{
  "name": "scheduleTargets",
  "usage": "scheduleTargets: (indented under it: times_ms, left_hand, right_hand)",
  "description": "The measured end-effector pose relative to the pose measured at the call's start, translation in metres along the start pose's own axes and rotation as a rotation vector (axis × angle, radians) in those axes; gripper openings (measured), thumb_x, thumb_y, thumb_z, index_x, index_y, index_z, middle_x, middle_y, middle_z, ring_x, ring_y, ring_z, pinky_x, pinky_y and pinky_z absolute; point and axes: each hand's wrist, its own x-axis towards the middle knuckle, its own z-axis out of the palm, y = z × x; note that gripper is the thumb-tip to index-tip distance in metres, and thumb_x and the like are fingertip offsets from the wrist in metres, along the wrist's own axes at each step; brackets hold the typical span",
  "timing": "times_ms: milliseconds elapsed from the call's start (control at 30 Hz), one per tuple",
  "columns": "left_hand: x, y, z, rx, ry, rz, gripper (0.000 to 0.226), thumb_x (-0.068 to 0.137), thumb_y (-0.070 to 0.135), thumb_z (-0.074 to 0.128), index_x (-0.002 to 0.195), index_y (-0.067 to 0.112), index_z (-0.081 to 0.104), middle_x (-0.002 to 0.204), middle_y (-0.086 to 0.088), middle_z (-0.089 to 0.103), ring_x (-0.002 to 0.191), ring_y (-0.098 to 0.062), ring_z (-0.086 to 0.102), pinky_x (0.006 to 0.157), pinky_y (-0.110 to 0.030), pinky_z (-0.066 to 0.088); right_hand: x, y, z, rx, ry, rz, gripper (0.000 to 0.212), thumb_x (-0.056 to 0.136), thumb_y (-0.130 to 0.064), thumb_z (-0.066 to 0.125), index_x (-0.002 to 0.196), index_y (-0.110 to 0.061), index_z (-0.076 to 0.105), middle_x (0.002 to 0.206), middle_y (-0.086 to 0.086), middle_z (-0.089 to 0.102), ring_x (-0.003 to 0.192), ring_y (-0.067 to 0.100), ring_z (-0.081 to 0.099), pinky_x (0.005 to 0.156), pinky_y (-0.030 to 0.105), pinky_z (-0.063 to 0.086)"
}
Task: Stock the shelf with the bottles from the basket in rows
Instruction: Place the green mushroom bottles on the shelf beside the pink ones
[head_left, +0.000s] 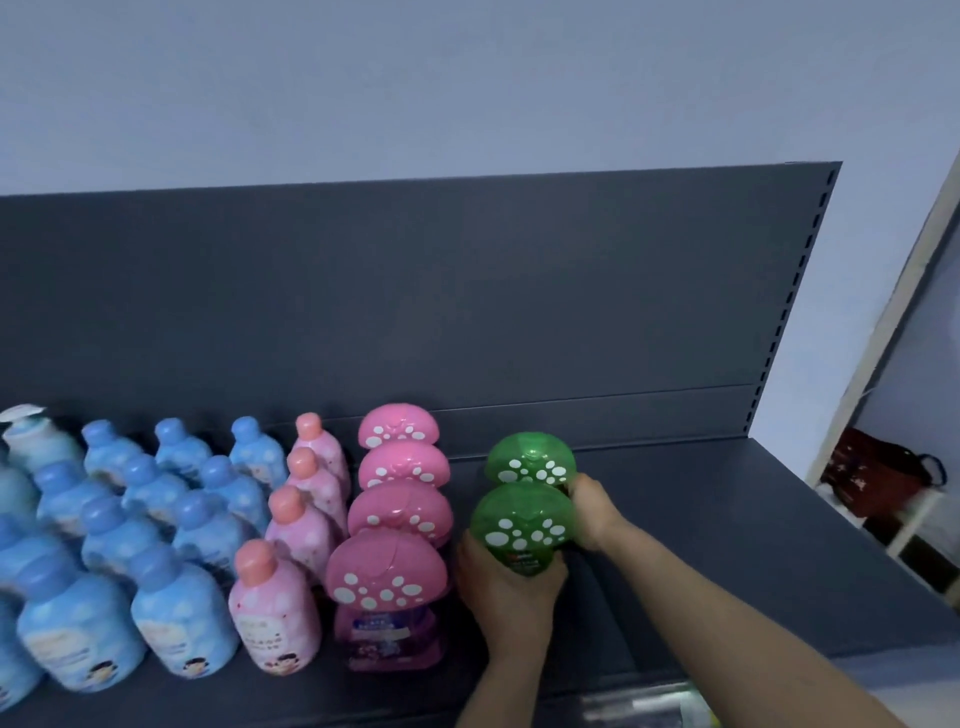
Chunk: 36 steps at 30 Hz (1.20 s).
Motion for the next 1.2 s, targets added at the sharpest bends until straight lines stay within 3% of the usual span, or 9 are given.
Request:
scheduleTargets:
  times_ms: [133,367,433,500,533,600,700,867,1200]
  left_hand:
    - [0.012,-0.009,0.006,-0.020,-0.008,-0.024,0.061,0.035,0.042,0.074,0.091,0.024,0.055,0.090,0.001,0.062,0.083,-0.023,0.062,0.077,-0.041,0.052]
    - [0.017,-0.017,0.010,0.002,0.025,0.001,0.067,0.037,0.034,0.082,0.087,0.047,0.040,0.089,0.011,0.056,0.087,-0.019,0.060,0.079,-0.037,0.050]
    - [0.011,-0.017,0.009,0.044,0.013,-0.006,0.086,0.034,0.032,0.089,0.110,0.034,0.047,0.107,-0.001,0.060,0.100,-0.026,0.058,0.089,-0.040,0.047]
    - [-0.006,-0.011,0.006,0.090,0.012,-0.065,0.114,0.037,0.030,0.092,0.133,-0.001,0.039,0.128,-0.025,0.050,0.117,-0.042,0.048,0.101,-0.047,0.037]
    - [-0.020,-0.008,0.003,0.102,0.029,-0.052,0.116,0.043,0.033,0.089,0.135,-0.010,0.033,0.130,-0.034,0.044,0.120,-0.047,0.043,0.103,-0.049,0.033]
    - [-0.046,0.011,-0.010,0.027,0.082,0.135,0.104,0.057,0.044,0.071,0.138,-0.003,0.027,0.133,-0.035,0.040,0.123,-0.040,0.037,0.106,-0.040,0.029]
    - [-0.033,0.056,-0.021,-0.053,-0.008,0.476,0.072,0.084,0.047,0.049,0.144,0.017,0.024,0.148,-0.010,0.031,0.137,-0.022,0.024,0.113,-0.035,0.016]
    - [0.046,0.139,-0.004,0.466,0.033,0.804,0.065,0.092,0.042,0.030,0.148,0.010,0.021,0.155,-0.018,0.017,0.143,-0.035,0.012,0.112,-0.054,0.001]
    - [-0.061,0.192,0.072,0.381,-0.179,0.980,0.068,0.095,0.043,0.033,0.149,0.009,0.010,0.156,-0.019,0.009,0.144,-0.035,0.005,0.111,-0.057,-0.003]
  right_hand:
    - [0.019,-0.010,0.010,0.140,0.009,0.095,0.025,0.089,-0.005,0.043,0.066,-0.007,0.053,0.067,0.009,0.056,0.063,0.020,0.052,0.057,0.029,0.042]
    - [0.019,-0.019,0.014,0.355,-0.062,0.146,0.025,0.090,-0.009,0.047,0.067,-0.007,0.056,0.069,0.009,0.060,0.067,0.020,0.054,0.064,0.032,0.044]
    - [0.012,-0.016,0.014,0.331,-0.076,0.118,0.022,0.094,-0.016,0.048,0.078,-0.008,0.060,0.072,0.007,0.063,0.071,0.020,0.057,0.065,0.030,0.047]
    - [-0.001,-0.011,0.009,0.182,-0.074,0.027,0.013,0.092,-0.016,0.054,0.102,-0.010,0.060,0.092,0.004,0.064,0.084,0.018,0.059,0.068,0.020,0.049]
    - [-0.007,-0.007,0.005,0.073,-0.062,-0.030,0.030,0.087,-0.014,0.061,0.116,-0.011,0.054,0.105,0.001,0.061,0.097,0.017,0.058,0.076,0.017,0.047]
    - [-0.021,-0.005,-0.007,-0.096,0.076,-0.112,0.061,0.079,-0.015,0.071,0.133,-0.010,0.042,0.126,-0.001,0.052,0.119,0.019,0.050,0.095,0.020,0.039]
    - [-0.047,-0.027,-0.037,-0.152,0.408,-0.260,0.063,0.087,-0.028,0.063,0.140,-0.008,0.035,0.143,0.009,0.041,0.133,0.023,0.037,0.107,0.027,0.027]
    - [-0.103,-0.084,-0.100,-0.632,0.933,-0.594,0.061,0.096,-0.041,0.039,0.147,-0.014,0.021,0.154,0.010,0.022,0.144,0.026,0.014,0.116,0.041,0.007]
    - [-0.200,-0.013,-0.201,-0.924,1.160,-0.360,0.059,0.095,-0.043,0.032,0.146,-0.014,0.024,0.154,0.011,0.024,0.143,0.028,0.017,0.115,0.042,0.001]
